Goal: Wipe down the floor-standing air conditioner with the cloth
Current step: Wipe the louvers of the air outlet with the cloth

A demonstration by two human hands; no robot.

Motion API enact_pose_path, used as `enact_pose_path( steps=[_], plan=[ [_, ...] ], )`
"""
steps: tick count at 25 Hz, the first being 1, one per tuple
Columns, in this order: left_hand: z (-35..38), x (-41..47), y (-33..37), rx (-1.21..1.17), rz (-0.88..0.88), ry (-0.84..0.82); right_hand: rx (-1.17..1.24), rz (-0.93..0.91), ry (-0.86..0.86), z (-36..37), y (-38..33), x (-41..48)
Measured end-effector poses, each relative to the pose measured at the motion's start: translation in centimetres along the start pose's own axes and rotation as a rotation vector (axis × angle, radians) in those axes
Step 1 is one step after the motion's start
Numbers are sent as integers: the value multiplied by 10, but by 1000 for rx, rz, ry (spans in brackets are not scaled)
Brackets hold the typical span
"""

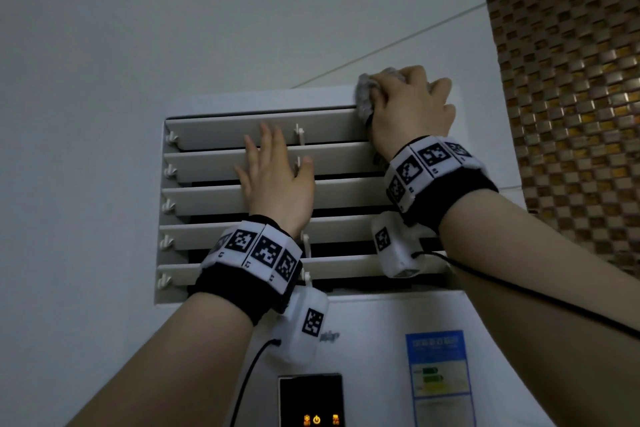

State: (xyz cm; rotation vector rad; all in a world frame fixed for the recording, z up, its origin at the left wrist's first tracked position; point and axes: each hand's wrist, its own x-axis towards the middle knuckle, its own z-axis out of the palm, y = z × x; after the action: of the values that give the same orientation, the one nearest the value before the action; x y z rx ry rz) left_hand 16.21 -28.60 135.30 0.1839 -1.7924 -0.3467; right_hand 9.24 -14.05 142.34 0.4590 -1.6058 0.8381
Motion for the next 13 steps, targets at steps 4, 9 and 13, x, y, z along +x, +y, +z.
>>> enact_pose_path(
  steps=[4, 9, 13],
  plan=[
    [-11, 3, -15, 0, 5, -22, -37, -188, -68, 8, -24, -17],
    [-18, 3, -31, 23, 26, -30, -7, 32, -17, 3, -26, -11],
    [-20, 5, -35, 28, 39, -32, -14, -146, -63, 7, -38, -18]
  ],
)
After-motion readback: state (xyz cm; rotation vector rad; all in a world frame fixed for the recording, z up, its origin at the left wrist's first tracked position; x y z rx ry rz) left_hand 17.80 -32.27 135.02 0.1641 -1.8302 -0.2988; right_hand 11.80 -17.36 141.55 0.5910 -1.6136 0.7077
